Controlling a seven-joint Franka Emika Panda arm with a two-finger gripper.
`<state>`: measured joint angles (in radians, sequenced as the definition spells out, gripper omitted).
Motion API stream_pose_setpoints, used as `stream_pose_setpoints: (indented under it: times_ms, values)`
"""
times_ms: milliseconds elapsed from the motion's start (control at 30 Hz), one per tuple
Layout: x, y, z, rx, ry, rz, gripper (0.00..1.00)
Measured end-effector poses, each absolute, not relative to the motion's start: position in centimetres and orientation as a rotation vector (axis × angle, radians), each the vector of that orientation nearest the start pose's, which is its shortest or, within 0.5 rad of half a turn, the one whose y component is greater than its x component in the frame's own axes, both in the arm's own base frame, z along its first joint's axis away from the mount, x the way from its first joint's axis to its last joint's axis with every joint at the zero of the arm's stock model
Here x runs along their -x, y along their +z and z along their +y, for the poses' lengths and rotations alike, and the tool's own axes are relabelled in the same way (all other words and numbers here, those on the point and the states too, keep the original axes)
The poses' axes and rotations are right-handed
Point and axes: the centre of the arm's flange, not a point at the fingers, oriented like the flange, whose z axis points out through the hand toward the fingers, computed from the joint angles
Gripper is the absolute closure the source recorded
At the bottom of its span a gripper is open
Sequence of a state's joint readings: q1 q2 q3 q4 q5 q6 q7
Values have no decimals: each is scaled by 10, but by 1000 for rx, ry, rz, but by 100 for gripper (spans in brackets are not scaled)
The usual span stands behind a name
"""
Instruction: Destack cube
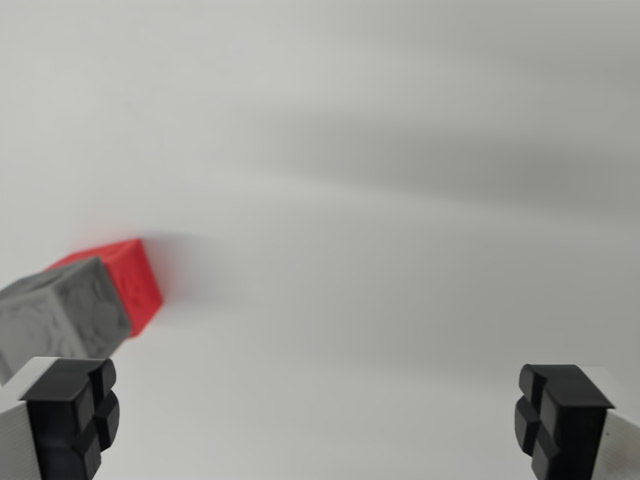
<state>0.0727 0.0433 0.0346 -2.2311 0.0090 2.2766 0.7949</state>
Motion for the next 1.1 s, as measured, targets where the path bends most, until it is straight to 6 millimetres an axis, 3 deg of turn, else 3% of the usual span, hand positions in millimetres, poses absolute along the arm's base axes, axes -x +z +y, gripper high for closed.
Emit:
stream_pose_setpoints:
  times_ms: [1100]
  values:
    - [-464,299,158,3051,5,735,0]
